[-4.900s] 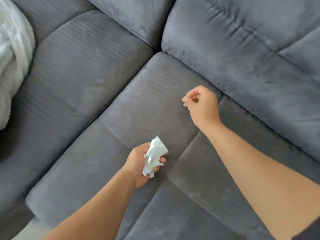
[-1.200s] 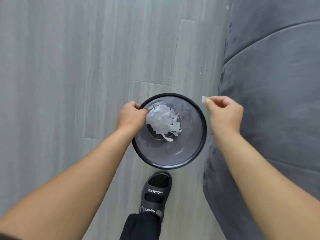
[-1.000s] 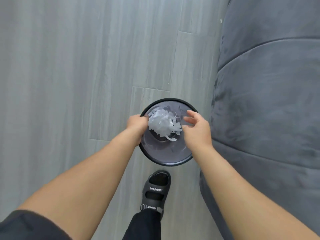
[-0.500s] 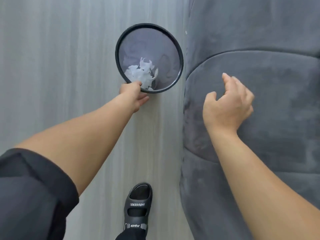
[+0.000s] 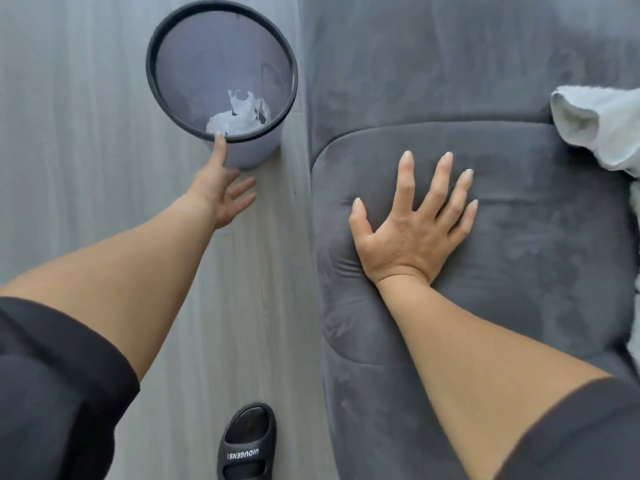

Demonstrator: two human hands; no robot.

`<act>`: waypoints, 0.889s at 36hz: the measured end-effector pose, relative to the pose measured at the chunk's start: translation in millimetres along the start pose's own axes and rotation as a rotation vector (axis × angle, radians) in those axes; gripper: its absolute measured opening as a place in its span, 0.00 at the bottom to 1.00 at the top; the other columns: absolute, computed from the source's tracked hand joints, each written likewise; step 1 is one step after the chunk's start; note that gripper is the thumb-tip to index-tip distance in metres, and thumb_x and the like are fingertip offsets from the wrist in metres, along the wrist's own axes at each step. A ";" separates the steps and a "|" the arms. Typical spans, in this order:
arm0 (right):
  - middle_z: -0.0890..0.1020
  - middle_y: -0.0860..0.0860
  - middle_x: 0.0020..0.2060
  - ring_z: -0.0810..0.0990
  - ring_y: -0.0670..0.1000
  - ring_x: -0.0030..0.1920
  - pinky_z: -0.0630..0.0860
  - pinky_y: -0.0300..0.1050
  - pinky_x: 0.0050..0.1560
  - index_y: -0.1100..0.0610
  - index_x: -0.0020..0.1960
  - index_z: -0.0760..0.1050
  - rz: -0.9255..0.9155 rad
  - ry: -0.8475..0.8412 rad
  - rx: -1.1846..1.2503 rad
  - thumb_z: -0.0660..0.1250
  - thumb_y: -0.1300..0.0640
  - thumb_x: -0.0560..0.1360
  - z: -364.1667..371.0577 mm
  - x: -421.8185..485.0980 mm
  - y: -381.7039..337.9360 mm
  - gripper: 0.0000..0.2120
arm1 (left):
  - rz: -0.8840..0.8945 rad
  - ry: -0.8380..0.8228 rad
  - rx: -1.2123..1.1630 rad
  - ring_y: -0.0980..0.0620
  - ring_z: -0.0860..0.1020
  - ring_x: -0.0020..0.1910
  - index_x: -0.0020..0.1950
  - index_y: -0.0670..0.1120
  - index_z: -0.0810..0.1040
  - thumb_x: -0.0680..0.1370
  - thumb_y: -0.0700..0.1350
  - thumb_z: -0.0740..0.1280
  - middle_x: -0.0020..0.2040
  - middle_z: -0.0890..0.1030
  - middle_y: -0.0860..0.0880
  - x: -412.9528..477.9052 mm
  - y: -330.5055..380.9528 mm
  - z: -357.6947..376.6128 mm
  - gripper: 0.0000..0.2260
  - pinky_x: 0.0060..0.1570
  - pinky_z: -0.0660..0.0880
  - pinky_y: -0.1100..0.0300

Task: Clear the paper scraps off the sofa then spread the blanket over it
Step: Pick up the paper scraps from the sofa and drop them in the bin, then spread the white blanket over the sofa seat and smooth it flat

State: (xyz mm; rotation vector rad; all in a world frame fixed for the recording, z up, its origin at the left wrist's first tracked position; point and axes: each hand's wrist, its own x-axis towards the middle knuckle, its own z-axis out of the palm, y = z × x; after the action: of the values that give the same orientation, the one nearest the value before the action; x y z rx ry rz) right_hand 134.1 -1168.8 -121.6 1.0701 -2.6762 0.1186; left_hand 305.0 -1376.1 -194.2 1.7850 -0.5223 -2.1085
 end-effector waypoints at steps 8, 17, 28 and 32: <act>0.49 0.55 0.81 0.43 0.62 0.80 0.42 0.63 0.77 0.43 0.79 0.57 0.060 -0.528 0.152 0.63 0.37 0.71 -67.9 18.3 -8.8 0.38 | -0.294 -0.055 0.577 0.46 0.86 0.45 0.62 0.43 0.78 0.83 0.48 0.65 0.57 0.85 0.41 -173.3 -116.5 -14.6 0.12 0.45 0.78 0.54; 0.79 0.51 0.50 0.76 0.55 0.55 0.75 0.48 0.53 0.54 0.47 0.82 0.283 -0.604 0.555 0.63 0.53 0.76 -185.4 38.6 184.6 0.09 | -0.315 0.032 0.364 0.48 0.81 0.47 0.60 0.43 0.76 0.84 0.46 0.61 0.52 0.83 0.44 -299.5 -117.9 52.8 0.10 0.43 0.72 0.56; 0.70 0.55 0.73 0.71 0.61 0.69 0.70 0.56 0.69 0.49 0.60 0.80 1.289 -0.540 0.460 0.67 0.53 0.78 -230.6 -20.8 509.1 0.11 | -0.270 -0.030 0.317 0.48 0.81 0.47 0.53 0.45 0.79 0.83 0.48 0.62 0.51 0.83 0.45 -432.1 -166.9 192.4 0.09 0.43 0.72 0.56; 0.84 0.58 0.48 0.80 0.56 0.43 0.75 0.45 0.44 0.63 0.57 0.82 1.486 -0.372 0.956 0.68 0.64 0.74 -250.3 -21.3 514.0 0.12 | -0.287 -0.071 0.406 0.48 0.82 0.42 0.55 0.45 0.80 0.82 0.47 0.65 0.47 0.85 0.45 -479.3 -213.1 241.9 0.08 0.37 0.72 0.57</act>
State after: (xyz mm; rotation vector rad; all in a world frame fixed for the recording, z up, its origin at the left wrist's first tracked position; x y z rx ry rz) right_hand -152.9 -739.0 123.9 -1.1537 -3.0529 1.6217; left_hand 140.9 -946.5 155.3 2.1159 -0.8034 -2.3989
